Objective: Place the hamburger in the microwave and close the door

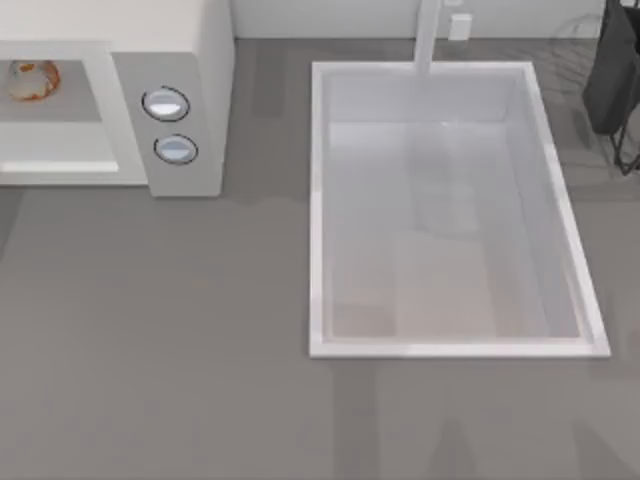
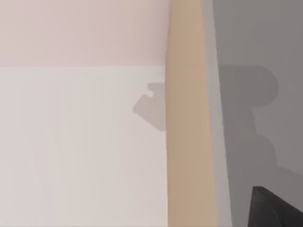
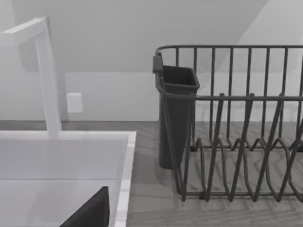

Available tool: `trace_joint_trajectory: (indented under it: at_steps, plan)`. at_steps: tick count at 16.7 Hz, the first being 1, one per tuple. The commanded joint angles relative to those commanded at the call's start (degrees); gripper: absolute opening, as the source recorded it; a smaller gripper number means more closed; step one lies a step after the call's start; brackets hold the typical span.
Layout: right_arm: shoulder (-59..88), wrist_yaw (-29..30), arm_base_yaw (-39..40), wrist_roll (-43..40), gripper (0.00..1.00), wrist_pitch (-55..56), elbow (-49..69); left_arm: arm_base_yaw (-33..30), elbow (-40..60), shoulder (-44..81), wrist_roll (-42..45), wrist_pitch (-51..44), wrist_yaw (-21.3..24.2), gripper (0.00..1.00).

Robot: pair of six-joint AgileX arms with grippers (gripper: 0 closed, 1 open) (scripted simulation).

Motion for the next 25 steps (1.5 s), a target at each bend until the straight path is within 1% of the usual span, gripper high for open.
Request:
trace_joint_trajectory:
  at_steps: [3,11,18,20,25]
  plan:
    - [0.00,0.00,0.00,0.00,1.00,0.00,0.00,-1.67,-3.63,-2.96,-1.80,1.70,-0.86,0.00]
    - [0.00,0.00,0.00,0.00,1.00,0.00,0.00,-9.13,-20.55,-16.57,-10.08,9.92,-4.53,0.00]
    - [0.00,0.00,0.00,0.00,1.00,0.00,0.00,-10.30,-22.74,-18.40,-11.61,10.82,-5.12,0.00]
    - [0.00,0.00,0.00,0.00,1.00,0.00,0.00,-13.07,-25.29,-21.26,-14.22,11.79,-6.75,0.00]
    - [0.00,0.00,0.00,0.00,1.00,0.00,0.00,-22.91,-34.34,-31.42,-23.48,15.23,-12.56,0.00]
